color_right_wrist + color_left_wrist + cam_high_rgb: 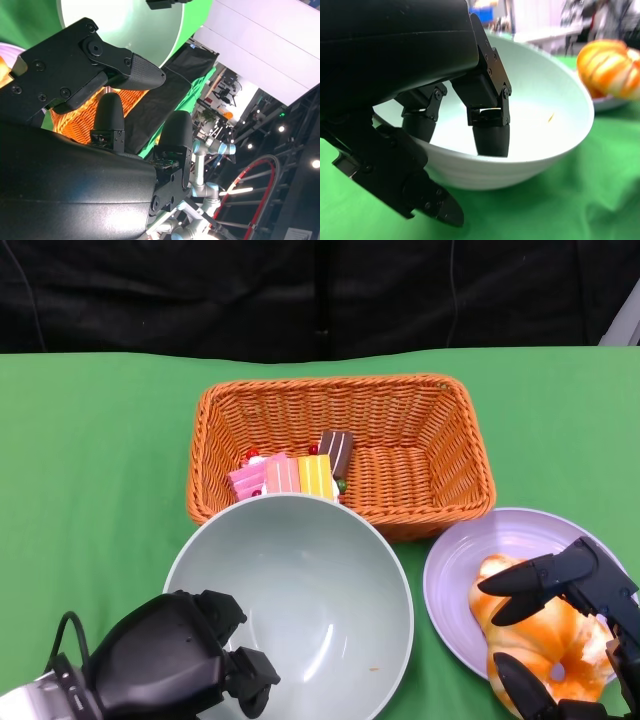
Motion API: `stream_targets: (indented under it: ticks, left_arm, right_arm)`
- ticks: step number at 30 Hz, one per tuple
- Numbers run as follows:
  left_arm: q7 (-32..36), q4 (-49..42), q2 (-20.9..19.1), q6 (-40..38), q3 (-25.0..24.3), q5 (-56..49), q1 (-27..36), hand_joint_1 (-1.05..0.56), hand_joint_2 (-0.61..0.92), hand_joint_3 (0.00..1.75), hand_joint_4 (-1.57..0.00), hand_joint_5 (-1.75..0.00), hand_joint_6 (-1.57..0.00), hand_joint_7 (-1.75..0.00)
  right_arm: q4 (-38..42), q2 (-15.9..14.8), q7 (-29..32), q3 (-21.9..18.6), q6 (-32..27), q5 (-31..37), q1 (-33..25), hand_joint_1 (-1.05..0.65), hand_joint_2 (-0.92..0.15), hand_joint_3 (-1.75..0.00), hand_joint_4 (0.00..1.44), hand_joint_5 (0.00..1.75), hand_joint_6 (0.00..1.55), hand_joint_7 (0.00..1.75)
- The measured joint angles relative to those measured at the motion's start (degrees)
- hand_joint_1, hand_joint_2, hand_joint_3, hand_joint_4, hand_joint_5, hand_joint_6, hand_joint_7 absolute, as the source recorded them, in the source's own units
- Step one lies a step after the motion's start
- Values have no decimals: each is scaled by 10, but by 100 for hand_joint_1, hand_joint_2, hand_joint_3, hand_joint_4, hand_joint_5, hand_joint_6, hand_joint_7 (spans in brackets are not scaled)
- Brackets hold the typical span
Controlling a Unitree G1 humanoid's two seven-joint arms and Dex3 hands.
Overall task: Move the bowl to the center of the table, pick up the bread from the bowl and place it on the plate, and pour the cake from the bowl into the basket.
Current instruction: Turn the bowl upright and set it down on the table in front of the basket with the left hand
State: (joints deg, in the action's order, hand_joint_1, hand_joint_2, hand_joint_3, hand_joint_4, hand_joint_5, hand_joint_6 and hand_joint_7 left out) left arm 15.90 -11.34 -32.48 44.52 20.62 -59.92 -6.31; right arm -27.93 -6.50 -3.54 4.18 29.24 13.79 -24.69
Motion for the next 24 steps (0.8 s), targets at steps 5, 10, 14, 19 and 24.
stream_targets:
  ticks: [5,10,14,19,24]
  left_arm:
    - [-154,74,-13,-77,9,33,21,-37,92,5,-58,-56,-69,-1]
    - [-176,95,-11,-112,10,37,29,-28,92,13,-64,-67,-80,-5]
    - [-123,60,2,-116,24,14,8,-25,92,12,-60,-117,-94,-24]
    - [-16,-28,26,-140,57,-38,-47,-27,92,23,-51,-140,-63,-86]
    - [6,-72,47,-174,79,-51,-76,-28,92,26,-51,-126,-66,-67]
  right_arm:
    - [-4,-1,-1,5,3,-1,1,-32,-43,-114,36,150,13,141]
    - [-10,-5,-8,10,5,0,2,-33,-48,-107,36,150,16,140]
    - [-16,-6,-12,13,3,-2,6,-35,-49,-104,41,148,18,137]
    - [-20,-5,-13,18,1,-3,8,-38,-52,-101,41,149,19,136]
    - [-22,-5,-13,17,-2,-3,8,-38,-53,-101,40,150,18,137]
